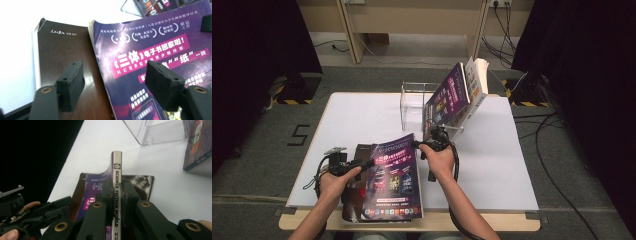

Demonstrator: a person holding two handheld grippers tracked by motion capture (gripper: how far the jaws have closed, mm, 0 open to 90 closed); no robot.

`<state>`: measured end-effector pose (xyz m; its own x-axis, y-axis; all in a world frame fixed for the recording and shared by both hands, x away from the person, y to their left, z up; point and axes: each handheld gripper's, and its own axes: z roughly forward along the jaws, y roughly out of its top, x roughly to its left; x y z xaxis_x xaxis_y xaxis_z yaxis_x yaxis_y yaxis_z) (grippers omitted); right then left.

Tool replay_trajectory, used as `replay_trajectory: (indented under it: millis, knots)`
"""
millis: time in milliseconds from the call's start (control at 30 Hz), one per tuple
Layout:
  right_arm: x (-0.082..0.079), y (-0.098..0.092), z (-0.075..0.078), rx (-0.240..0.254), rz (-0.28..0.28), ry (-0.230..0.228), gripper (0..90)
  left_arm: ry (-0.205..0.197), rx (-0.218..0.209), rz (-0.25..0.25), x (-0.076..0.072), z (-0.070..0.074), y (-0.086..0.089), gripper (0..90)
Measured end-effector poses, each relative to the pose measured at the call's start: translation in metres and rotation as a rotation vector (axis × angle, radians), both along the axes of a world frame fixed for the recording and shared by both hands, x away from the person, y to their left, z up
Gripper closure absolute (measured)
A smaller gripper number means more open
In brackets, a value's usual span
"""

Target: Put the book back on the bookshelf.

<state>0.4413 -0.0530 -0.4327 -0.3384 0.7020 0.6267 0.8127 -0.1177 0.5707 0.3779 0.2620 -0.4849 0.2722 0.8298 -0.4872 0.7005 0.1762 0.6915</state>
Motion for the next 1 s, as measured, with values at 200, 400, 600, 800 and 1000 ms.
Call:
replay_trajectory:
  millis: [200,400,600,800,1000]
  knots:
    - [-0.004,-0.002,0.008,0.002,-0.009,-0.061,83.4,-0.028,0.031,0.025,-0.004,-0.005,0.004,25.6]
    - [-0.010,-0.005,0.021,0.004,-0.024,-0.149,83.5,-0.052,0.047,0.057,-0.009,-0.006,0.011,26.8]
    - [-0.019,-0.006,0.037,0.004,-0.026,-0.244,83.5,-0.052,0.049,0.064,-0.010,-0.007,0.012,27.2]
    - [-0.023,-0.009,0.043,0.009,-0.035,-0.290,83.4,-0.071,0.058,0.073,-0.011,-0.006,0.014,27.5]
    - [-0.028,-0.010,0.051,0.012,-0.033,-0.333,83.5,-0.078,0.050,0.068,-0.011,-0.007,0.015,27.5]
